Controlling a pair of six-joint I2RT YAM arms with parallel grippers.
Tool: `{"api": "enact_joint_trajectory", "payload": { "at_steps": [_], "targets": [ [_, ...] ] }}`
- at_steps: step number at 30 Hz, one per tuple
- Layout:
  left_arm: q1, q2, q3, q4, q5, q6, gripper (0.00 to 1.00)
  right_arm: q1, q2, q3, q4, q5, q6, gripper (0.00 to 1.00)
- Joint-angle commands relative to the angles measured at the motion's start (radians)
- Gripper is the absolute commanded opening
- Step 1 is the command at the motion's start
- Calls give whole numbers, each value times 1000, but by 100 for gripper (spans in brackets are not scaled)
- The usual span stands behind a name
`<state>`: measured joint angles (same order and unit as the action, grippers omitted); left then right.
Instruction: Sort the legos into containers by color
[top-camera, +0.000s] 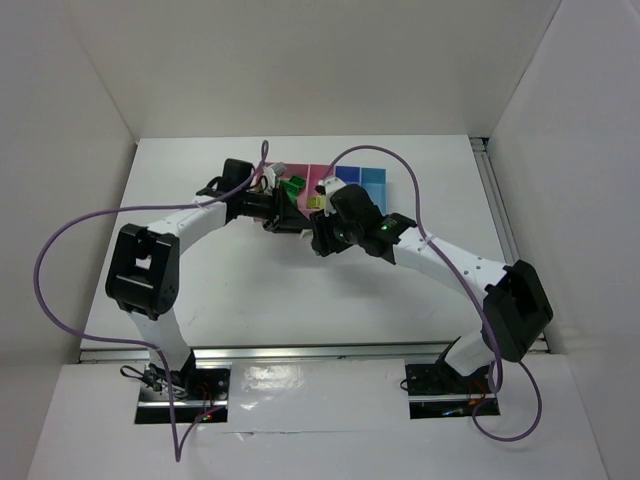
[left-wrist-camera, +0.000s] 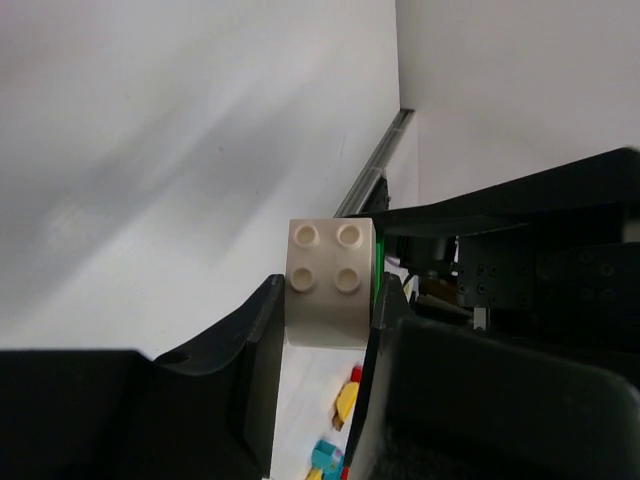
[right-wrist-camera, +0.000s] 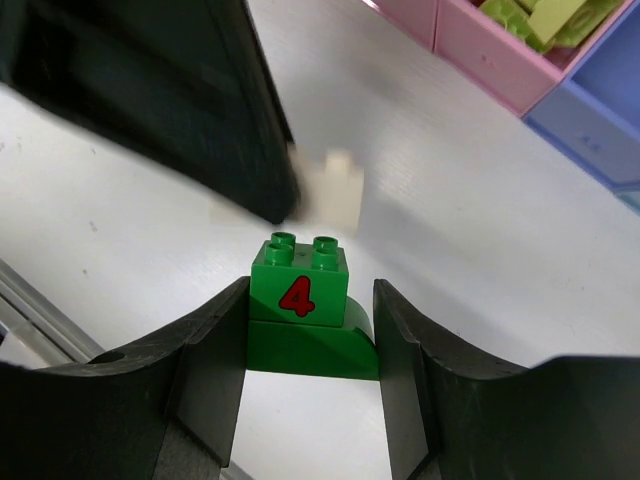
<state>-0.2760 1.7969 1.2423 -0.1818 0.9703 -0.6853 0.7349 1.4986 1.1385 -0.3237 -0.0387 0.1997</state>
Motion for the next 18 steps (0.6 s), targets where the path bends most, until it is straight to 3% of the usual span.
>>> {"api": "enact_joint_trajectory", "payload": {
  "at_steps": [1,9,18],
  "targets": [
    [58,-13,51,21,-30,7,0,12,-1,7,-29,22,1,28],
    [49,-4,80,-4,-88,7,0,12,-11,7,-38,74,7,28],
    [-35,100,301,-33,-212,18,0,3,-136,-45,-136,364,158,28]
  ]
}}
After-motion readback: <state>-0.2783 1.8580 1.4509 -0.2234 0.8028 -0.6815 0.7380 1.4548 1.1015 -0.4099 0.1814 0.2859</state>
